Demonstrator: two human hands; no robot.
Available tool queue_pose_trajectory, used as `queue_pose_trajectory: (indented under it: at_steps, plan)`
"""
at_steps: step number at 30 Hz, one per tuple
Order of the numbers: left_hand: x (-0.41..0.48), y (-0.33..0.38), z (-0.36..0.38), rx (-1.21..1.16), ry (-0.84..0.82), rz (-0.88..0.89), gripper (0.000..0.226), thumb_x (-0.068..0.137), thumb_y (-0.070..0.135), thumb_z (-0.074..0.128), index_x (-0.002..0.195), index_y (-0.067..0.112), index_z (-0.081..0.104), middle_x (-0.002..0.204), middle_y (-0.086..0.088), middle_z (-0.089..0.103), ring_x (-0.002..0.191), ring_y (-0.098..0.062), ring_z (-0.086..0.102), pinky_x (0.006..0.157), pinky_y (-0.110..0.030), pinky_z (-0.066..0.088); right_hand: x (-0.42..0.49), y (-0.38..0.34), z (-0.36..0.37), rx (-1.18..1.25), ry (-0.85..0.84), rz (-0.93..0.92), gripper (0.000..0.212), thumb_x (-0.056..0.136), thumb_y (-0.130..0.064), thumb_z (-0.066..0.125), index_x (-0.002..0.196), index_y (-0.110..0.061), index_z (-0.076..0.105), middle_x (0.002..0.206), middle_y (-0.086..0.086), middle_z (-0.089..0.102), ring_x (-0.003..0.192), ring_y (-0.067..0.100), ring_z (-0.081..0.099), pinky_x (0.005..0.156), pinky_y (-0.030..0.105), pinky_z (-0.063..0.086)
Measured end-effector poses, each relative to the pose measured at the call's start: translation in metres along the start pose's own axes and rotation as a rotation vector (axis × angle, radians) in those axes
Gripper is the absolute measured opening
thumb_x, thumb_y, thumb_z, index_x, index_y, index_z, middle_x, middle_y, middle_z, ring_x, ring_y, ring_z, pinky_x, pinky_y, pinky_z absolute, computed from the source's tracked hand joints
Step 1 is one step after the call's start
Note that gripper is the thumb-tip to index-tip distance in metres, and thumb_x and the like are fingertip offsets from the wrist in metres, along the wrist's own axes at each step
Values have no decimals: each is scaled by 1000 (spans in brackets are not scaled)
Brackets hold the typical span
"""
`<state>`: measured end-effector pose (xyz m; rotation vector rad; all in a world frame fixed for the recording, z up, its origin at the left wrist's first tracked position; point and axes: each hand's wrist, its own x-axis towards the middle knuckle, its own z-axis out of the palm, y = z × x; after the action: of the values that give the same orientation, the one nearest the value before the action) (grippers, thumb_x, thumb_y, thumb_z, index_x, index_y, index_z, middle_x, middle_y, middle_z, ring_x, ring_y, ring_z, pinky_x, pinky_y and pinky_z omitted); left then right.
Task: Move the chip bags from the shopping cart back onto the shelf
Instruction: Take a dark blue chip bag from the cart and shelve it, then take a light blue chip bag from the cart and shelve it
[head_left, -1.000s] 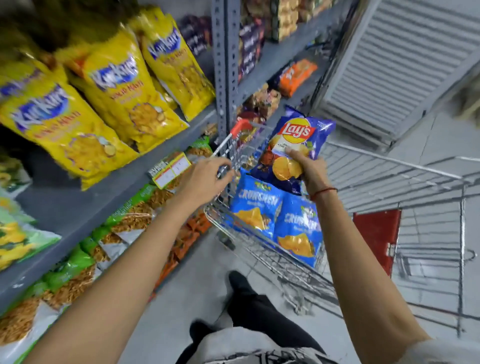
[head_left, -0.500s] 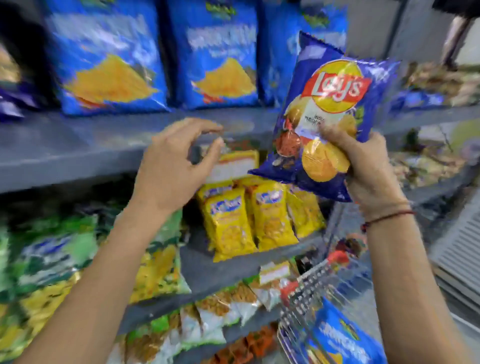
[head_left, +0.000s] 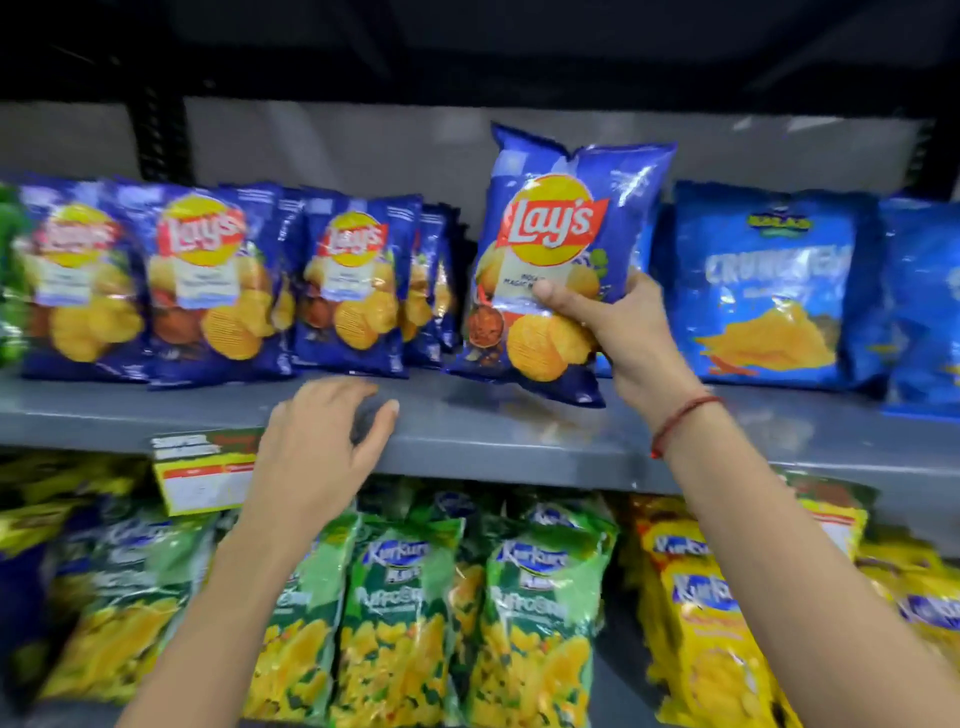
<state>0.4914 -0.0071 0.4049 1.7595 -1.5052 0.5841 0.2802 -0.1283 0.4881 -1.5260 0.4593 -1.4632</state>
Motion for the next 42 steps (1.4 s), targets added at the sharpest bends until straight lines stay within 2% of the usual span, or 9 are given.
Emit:
queue_pose_trajectory:
  at_steps: [5, 11, 16, 20, 25, 28, 32, 38, 42]
  plan:
    - [-1, -12, -8, 96, -20, 31, 56, 86, 49, 31, 92, 8, 68, 87, -12, 72, 86, -32, 65, 76, -41, 52, 30, 30, 69, -3, -104, 79, 54, 67, -3, 81, 116, 1, 60, 95, 6, 72, 69, 5, 70, 61, 20, 57]
    - [-4, -10, -5, 76, -28, 38, 44, 90, 42, 34, 86, 13, 68, 78, -6, 71, 79, -27, 64, 68, -36, 45, 47, 60, 119, -38, -154, 113, 57, 65, -6, 84, 117, -1, 60, 115, 17, 70, 98, 25, 69, 87, 40, 57]
    - [-7, -10, -3, 39, 30, 84, 43, 91, 38, 31, 80, 15, 65, 71, -1, 68, 69, -22, 63, 61, -30, 42, 49, 79, 133, -236, -220, 149, 93, 59, -30, 88, 137, -7, 43, 134, 11, 59, 121, 26, 58, 102, 46, 48]
    - [-10, -11, -1, 20, 78, 97, 38, 91, 32, 37, 83, 13, 69, 76, 2, 72, 71, -17, 66, 64, -27, 47, 47, 82, 129, -358, -214, 84, 77, 58, -45, 85, 123, -19, 54, 120, -1, 68, 110, 18, 64, 98, 40, 51]
    - [-11, -11, 2, 24, 86, 106, 39, 90, 29, 37, 84, 9, 70, 81, -2, 75, 76, -19, 69, 68, -30, 50, 42, 75, 120, -329, -145, 100, 84, 57, -45, 86, 126, -17, 48, 113, -2, 66, 103, 14, 64, 90, 35, 55]
    - [-12, -12, 3, 47, 78, 116, 41, 90, 29, 36, 85, 8, 71, 83, -5, 75, 78, -21, 70, 70, -32, 51, 29, 63, 105, -354, -63, 27, 74, 64, -47, 81, 123, -18, 47, 96, -8, 59, 88, 5, 59, 71, 18, 49]
    - [-12, -10, 7, 1, 94, 103, 41, 91, 31, 35, 86, 8, 68, 82, -7, 73, 77, -26, 67, 70, -34, 49, 4, 39, 70, -309, -11, -60, 60, 71, -40, 78, 121, -20, 50, 100, -3, 60, 90, 12, 61, 67, 10, 49]
    - [-12, 60, 26, -249, 158, 224, 31, 90, 29, 44, 88, 8, 67, 87, -7, 72, 85, -26, 65, 77, -35, 48, -56, -1, -20, -338, 116, -208, 32, 76, -22, 76, 102, -20, 58, 90, -4, 64, 77, 2, 62, 75, 16, 51]
    - [-22, 137, 53, -422, 131, 367, 25, 90, 24, 49, 85, 7, 67, 88, -7, 73, 85, -26, 65, 79, -30, 44, -111, -13, -101, -397, 250, -177, 23, 79, -16, 73, 96, -23, 60, 87, 1, 66, 74, 2, 62, 77, 21, 52]
